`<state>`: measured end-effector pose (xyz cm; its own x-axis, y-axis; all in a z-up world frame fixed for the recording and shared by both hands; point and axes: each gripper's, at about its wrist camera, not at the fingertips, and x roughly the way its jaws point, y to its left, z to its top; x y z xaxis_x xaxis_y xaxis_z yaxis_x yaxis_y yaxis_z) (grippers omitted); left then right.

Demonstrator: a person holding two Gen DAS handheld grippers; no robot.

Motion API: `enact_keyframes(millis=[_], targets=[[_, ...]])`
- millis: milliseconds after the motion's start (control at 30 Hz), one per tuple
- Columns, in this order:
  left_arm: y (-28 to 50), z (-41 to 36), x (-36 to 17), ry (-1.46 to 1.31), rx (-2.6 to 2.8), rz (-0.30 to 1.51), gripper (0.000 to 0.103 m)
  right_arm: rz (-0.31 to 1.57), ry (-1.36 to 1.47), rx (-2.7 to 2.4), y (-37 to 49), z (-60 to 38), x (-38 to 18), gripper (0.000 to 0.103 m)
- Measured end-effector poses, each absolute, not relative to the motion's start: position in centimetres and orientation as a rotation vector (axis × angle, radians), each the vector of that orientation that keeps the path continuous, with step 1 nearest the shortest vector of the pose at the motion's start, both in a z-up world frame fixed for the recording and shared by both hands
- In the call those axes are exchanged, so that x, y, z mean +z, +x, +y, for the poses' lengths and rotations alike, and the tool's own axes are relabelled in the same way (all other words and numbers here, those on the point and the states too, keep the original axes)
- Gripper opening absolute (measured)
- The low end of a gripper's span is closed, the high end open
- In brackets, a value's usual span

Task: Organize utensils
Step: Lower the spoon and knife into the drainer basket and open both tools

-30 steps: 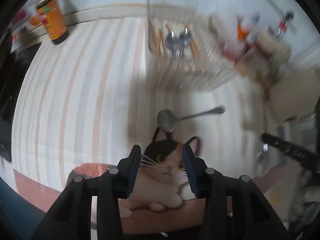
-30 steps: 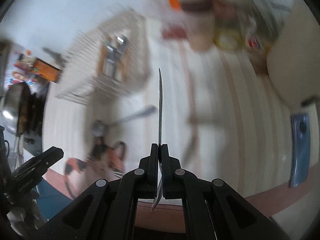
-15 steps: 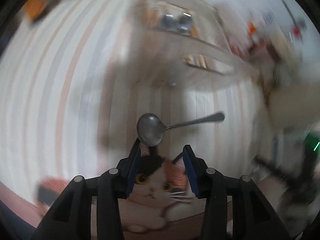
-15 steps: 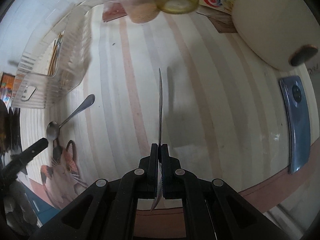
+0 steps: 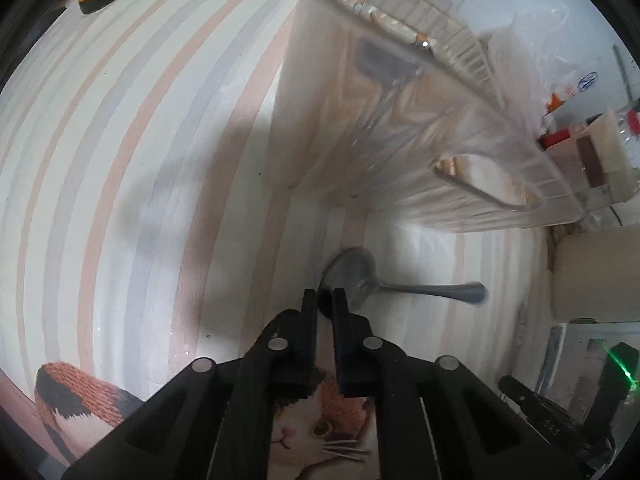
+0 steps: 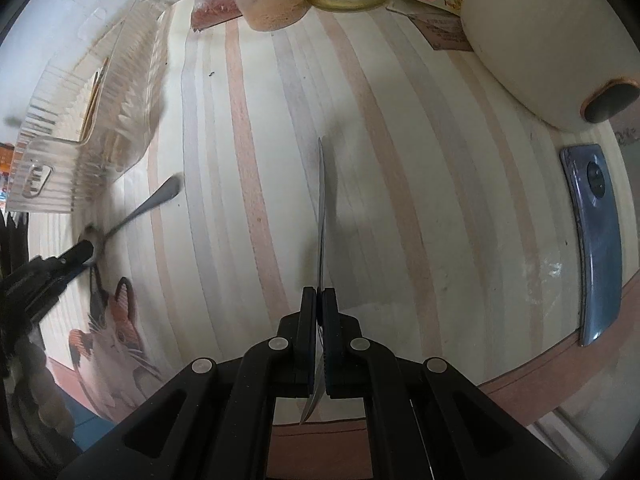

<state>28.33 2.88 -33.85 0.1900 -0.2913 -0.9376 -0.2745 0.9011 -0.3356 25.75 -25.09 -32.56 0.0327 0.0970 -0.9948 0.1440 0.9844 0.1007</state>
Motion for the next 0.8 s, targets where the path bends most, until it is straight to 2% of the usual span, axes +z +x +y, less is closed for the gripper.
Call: enact_keyframes(millis=[300,567,700,800], targets=[[25.6,4.0,-31.4,-0.446,0.014,1.334,0.000,1.512,0.185,-0.031,25.7,-24.4,-31.5,0.002],[21.9,6.4,-26.0,-0.402,0.060,1.215,0.000,1.480,0.201,0.010,24.9,-24.2,-30.1,0.002],[21.5,6.9,-22.3,-0.348,0.069,1.130,0.000,1.442,0.178,0.053,24.7,-24.1,-28.0,0.002],[22.0,7.4,-21.5,-0.356,0.021,1.127,0.000,1.410,0.161,0.088,25.3,-22.9,-26.7,0.002]])
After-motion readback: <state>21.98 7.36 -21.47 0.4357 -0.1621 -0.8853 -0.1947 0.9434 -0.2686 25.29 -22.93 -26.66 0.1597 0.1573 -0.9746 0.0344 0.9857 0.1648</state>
